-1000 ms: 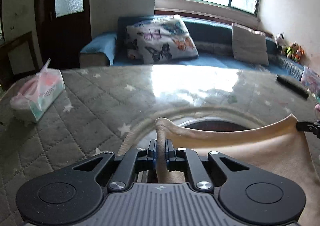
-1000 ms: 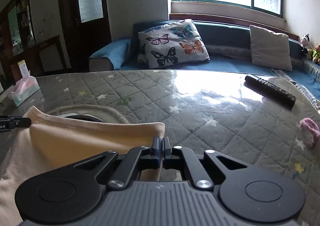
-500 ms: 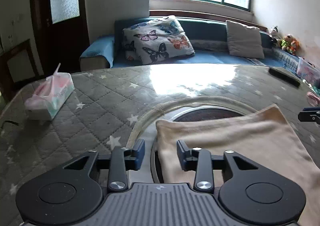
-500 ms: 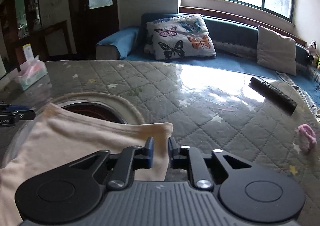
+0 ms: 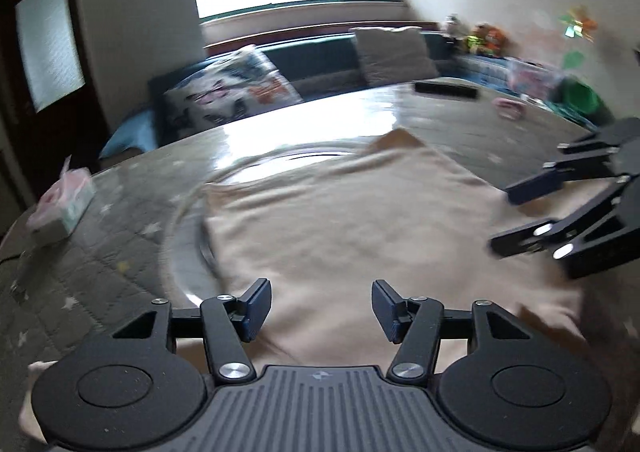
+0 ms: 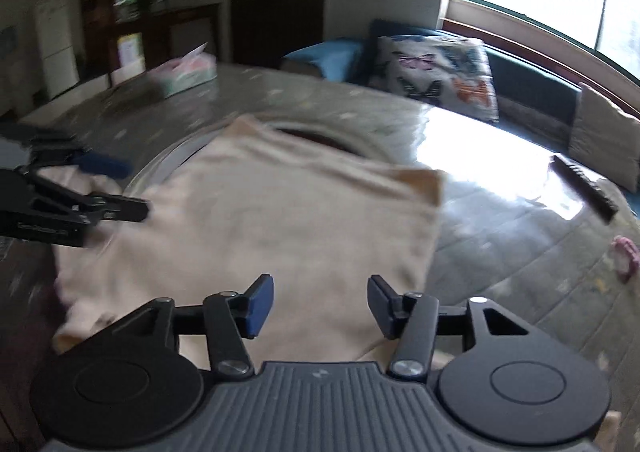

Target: Fold clothes

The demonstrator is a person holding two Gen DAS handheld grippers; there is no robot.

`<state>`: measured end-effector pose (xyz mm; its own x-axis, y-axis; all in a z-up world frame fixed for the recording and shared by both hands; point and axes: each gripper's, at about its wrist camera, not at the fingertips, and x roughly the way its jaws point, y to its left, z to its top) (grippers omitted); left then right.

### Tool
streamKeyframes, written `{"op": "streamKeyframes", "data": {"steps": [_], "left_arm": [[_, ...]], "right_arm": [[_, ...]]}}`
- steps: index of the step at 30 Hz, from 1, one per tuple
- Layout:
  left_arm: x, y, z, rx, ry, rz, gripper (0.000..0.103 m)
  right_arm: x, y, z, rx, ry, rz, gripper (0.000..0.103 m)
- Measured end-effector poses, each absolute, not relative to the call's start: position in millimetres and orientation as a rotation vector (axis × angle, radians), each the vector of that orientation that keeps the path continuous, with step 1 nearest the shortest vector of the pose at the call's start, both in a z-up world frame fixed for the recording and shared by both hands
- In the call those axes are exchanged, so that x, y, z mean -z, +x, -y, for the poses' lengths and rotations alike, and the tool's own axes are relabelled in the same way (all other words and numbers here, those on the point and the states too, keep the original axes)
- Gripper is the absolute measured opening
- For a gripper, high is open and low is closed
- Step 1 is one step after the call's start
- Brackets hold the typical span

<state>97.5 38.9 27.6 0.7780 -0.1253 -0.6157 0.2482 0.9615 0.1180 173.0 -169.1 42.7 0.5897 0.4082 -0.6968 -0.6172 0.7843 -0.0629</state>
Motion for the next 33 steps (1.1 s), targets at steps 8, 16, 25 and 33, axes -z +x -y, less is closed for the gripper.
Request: {"op": "streamKeyframes", "data": {"steps": [8,16,25,33], "left_arm": [[-10.9,63.9,-8.2,0.355,0.237,-0.597,0.059],[7.7,40.3,1.4,0.398,0.306,-0.584,0.067],[-18.8,24.6,-14.2,0.383,0.247,-0.491,0.069],[2.0,37.2,-18.0,0.326,0.247,-0.589,0.069]], "right_arm": [[-26.8,133.1,160.4,-0.675,-0.351,-0.701,0.063],[-15.5,106.1,162.7,-0.685,-0.362,-0.660,0.065],[-15.6,99.5,166.5,-0.691,-0.383,-0.638,0.066],[-17.6,93.0,163.2,-0.698,-0.429,-0.607,0.066]]}}
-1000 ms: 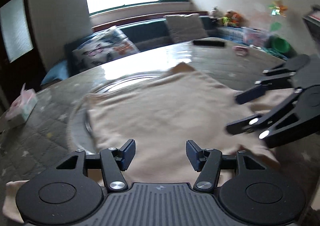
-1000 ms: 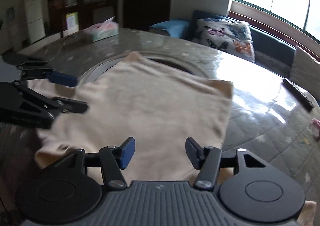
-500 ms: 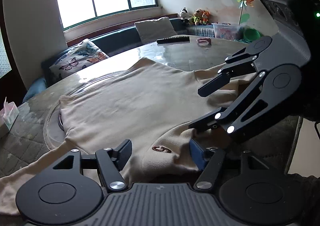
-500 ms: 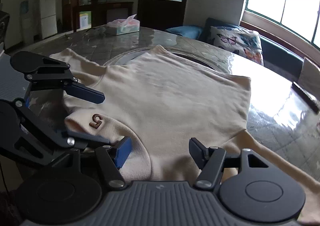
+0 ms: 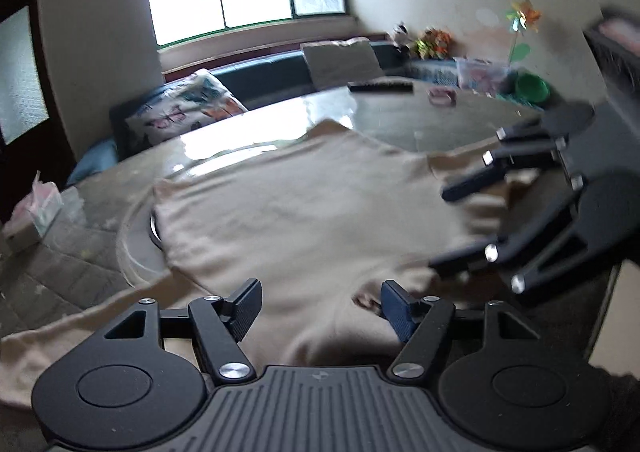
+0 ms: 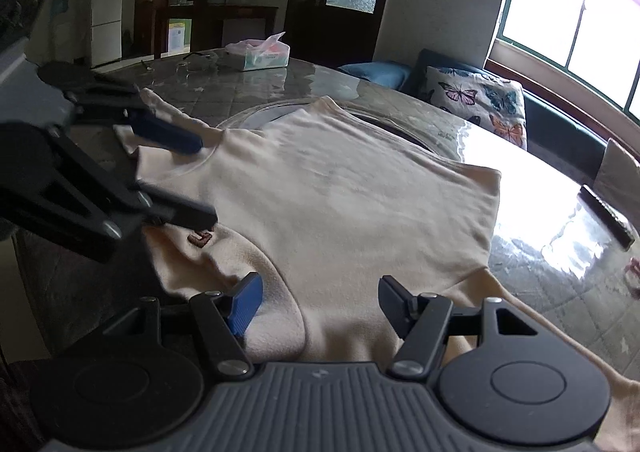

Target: Fold clothes

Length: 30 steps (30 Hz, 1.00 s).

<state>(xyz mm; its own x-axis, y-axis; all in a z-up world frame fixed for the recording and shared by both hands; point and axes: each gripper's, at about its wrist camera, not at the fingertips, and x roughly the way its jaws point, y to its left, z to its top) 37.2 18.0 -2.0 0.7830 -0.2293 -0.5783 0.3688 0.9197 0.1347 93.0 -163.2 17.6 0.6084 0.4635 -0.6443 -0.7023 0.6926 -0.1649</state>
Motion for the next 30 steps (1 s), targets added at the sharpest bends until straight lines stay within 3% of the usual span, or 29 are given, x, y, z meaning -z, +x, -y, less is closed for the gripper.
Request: {"op": "streamKeyframes", "data": {"steps": [30], "left_arm": [[-21.2,56.4,3.8,0.332,0.228,-0.522,0.071]], "right_arm": [[-32.6,66.3,201.4,-0.601,-0.317,-0.508,0.070]]}}
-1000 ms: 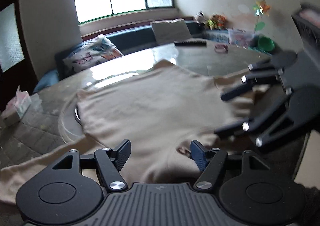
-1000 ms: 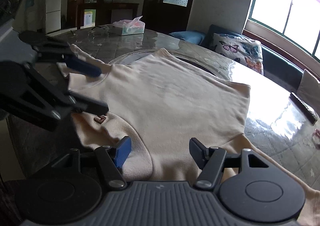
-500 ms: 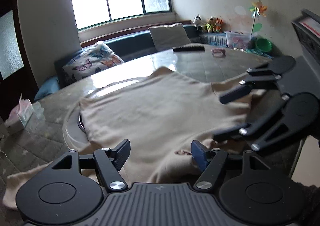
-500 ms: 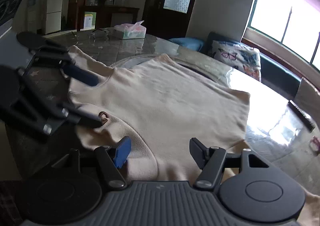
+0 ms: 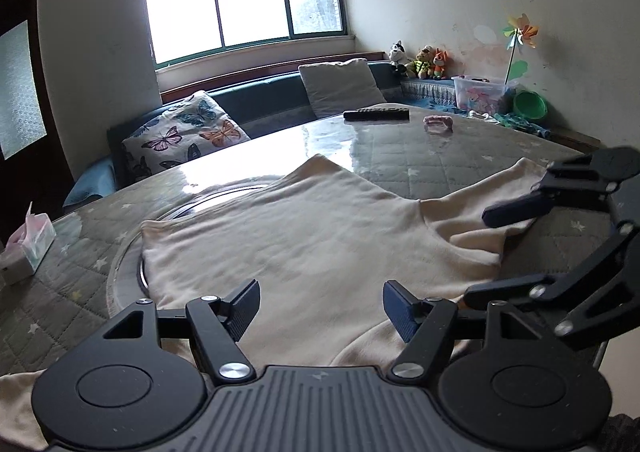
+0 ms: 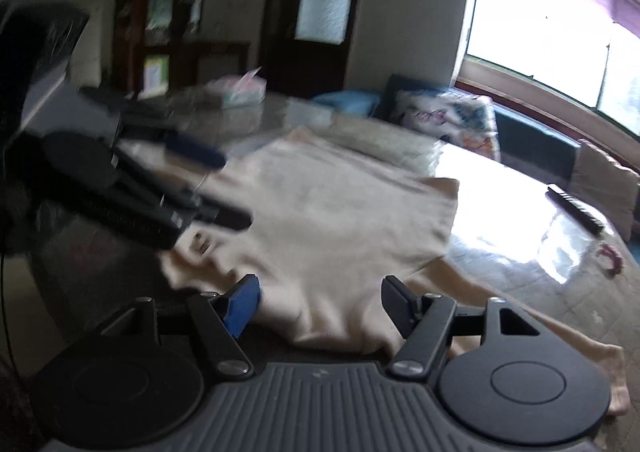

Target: Fold clothes

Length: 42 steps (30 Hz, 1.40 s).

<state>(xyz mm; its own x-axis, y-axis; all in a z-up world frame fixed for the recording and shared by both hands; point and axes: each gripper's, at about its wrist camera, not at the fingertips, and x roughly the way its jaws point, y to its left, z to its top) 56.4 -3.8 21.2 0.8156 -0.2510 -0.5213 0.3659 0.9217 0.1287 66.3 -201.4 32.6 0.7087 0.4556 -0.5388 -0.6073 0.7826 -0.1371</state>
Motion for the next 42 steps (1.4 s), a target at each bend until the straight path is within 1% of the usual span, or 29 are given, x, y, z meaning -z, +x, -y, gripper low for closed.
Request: {"op": "streamKeyframes", "data": {"steps": [5,8,17,22,25,27,28,32,33,34,37,38,42], "left_arm": [[-27.7,58.6,10.8,0.340,0.231,-0.499,0.072],[-31.1,64.2,14.6,0.333,0.223,-0.493,0.073],[-12.6,74.1,41.1,0.376,0.235,-0.553,0.073],[-1.5,74.1,55.7,0.403,0.247,-0.580,0.073],[2.6,70.8,61.2,0.414,0.272,-0.584,0.074],[4.3,70.4,62.2,0.416,0.281,-0.588,0.074],[4.7,71.0,62.0,0.416,0.280,-0.591,0.074],[4.8,71.8,62.3,0.416,0.277,-0.593,0.074],[5.2,72.1,62.7,0.417,0.279,-0.594,0.074],[5.7,72.6,63.4,0.416,0.282,-0.596,0.074],[6.4,72.8,64.4,0.417,0.286,-0.600,0.074],[6.4,72.8,64.5,0.417,0.288,-0.600,0.074],[6.5,71.9,64.7,0.423,0.299,-0.598,0.074]], "right_arm": [[-16.9,66.7,198.7,-0.631,-0.356,-0.564,0.070],[-19.2,56.3,200.2,-0.651,-0.381,-0.548,0.070],[-37.2,64.7,261.6,-0.485,-0.178,-0.585,0.070],[-32.9,84.9,311.0,-0.257,-0.087,-0.609,0.065],[-26.4,97.7,340.3,-0.128,-0.013,-0.619,0.060],[-23.2,103.4,359.7,-0.056,0.035,-0.617,0.055],[-22.3,105.7,368.1,-0.025,0.056,-0.615,0.054],[-15.1,116.6,390.3,0.077,0.089,-0.634,0.048],[-11.4,120.4,393.6,0.087,0.103,-0.645,0.042],[-8.0,121.7,396.0,0.084,0.116,-0.655,0.038],[-1.6,129.2,399.1,0.081,0.122,-0.653,0.020],[-2.2,131.0,399.6,0.085,0.113,-0.650,0.009],[-12.4,143.8,403.7,0.110,0.063,-0.608,0.005]]}}
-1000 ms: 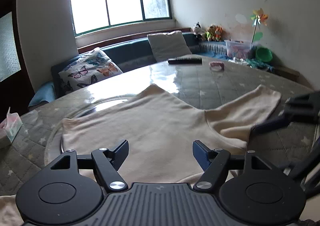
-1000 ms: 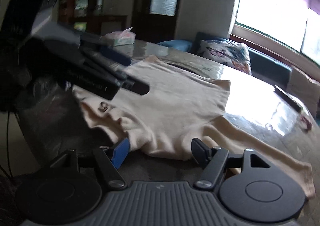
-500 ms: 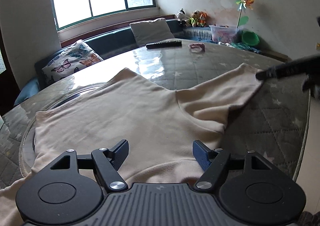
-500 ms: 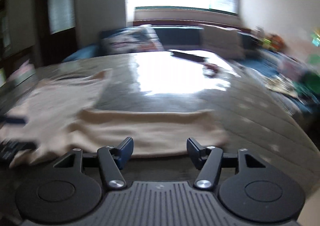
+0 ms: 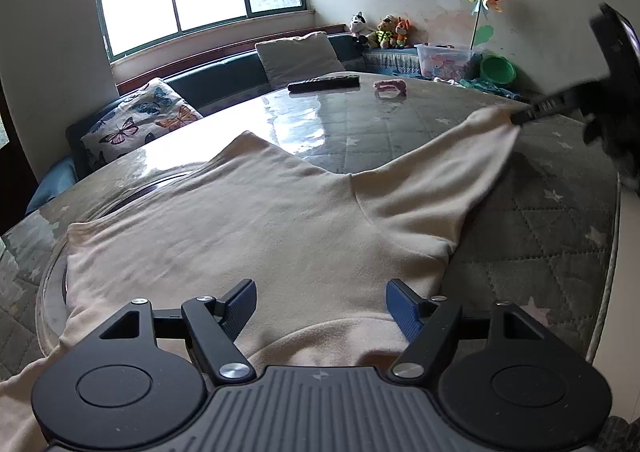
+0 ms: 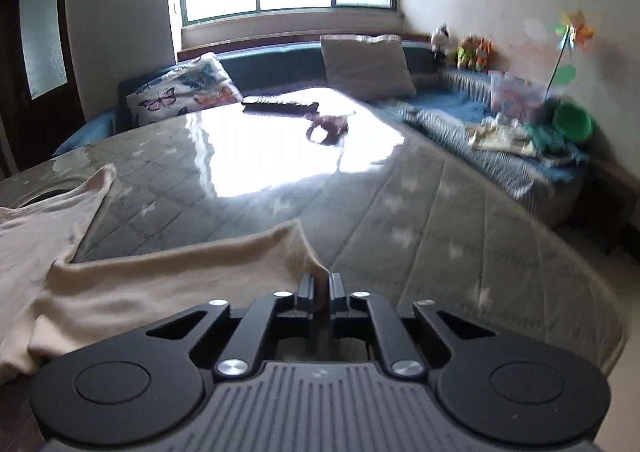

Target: Fold clothes

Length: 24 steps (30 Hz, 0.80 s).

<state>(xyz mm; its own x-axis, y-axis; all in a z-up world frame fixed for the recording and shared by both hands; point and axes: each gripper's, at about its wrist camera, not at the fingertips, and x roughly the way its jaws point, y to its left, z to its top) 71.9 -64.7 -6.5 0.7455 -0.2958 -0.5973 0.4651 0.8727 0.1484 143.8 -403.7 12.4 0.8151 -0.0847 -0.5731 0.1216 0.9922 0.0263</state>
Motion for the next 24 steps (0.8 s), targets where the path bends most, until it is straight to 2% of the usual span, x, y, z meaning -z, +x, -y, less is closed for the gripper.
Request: {"op": "streamKeyframes", "data": {"steps": [15,24], "left_arm": [[-4.7,75.9,69.7,0.433,0.299,-0.569,0.076],[3.1,77.7,83.5,0.473,0.326,-0.588,0.076]], "right_arm": [[-4.3,161.8,416.6,0.090,0.147,-0.633,0.006],[-76.9,155.5,386.6,-0.045,0.104,-0.481,0.005]]}}
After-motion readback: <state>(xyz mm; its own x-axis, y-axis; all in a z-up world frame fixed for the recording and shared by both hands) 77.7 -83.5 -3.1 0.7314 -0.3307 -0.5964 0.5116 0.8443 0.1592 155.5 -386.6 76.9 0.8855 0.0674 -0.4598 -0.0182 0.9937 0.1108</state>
